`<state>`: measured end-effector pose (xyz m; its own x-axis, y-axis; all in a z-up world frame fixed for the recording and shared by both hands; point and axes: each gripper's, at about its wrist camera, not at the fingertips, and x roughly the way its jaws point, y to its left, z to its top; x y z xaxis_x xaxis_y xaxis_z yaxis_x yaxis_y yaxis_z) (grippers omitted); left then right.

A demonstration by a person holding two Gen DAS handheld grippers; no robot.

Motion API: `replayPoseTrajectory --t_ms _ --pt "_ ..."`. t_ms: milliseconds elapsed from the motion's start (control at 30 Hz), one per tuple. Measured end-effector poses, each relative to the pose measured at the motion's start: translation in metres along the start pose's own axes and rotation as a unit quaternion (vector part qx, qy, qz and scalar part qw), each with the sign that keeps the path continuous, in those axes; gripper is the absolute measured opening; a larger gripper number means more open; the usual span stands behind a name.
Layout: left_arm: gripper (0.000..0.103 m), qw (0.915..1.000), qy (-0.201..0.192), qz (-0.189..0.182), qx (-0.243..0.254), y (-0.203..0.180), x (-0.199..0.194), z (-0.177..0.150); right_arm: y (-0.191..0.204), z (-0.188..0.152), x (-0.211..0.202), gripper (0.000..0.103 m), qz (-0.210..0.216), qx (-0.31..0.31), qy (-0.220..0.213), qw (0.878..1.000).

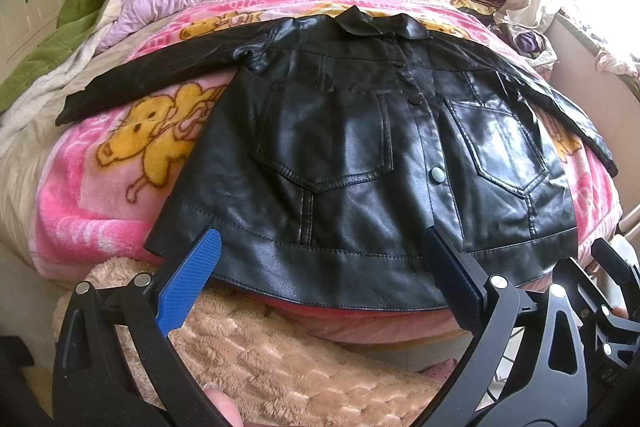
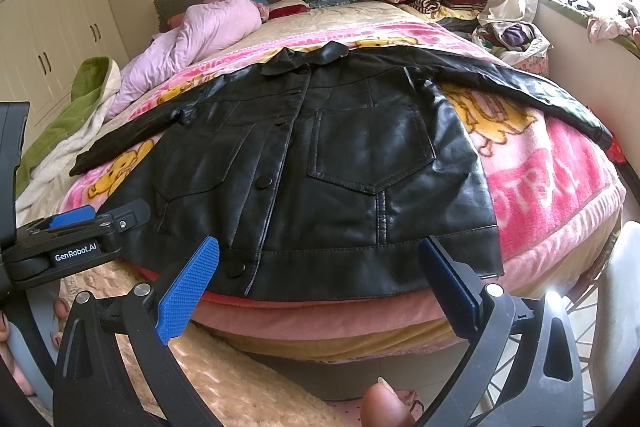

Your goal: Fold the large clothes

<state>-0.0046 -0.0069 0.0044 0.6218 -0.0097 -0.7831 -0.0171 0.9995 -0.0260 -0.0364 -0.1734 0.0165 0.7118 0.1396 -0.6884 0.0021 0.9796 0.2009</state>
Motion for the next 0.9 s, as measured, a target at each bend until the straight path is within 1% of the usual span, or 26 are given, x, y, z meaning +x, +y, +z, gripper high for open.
replayPoseTrajectory --t_ms 100,500,600,800,900 --pt "0.094 1.0000 0.000 0.000 0.001 0.000 0.000 0.000 0.008 0.000 0.003 0.099 0.000 -0.004 0.001 1.000" --pt "0.094 1.0000 0.007 0.001 0.005 -0.001 0.006 0.000 0.009 0.001 0.006 0.099 0.002 0.000 0.004 1.000" --pt "0.094 0.9999 0.010 -0.006 0.005 -0.002 0.009 0.000 0.008 0.003 0.009 0.099 0.004 0.000 0.006 1.000" --pt "0.094 0.9998 0.012 -0.014 0.004 0.004 0.015 0.009 0.006 0.011 0.017 0.099 0.015 0.003 0.013 1.000" --pt "0.094 0.9999 0.006 -0.013 -0.001 0.009 0.015 0.018 0.009 0.015 0.017 0.099 0.019 -0.001 0.011 1.000"
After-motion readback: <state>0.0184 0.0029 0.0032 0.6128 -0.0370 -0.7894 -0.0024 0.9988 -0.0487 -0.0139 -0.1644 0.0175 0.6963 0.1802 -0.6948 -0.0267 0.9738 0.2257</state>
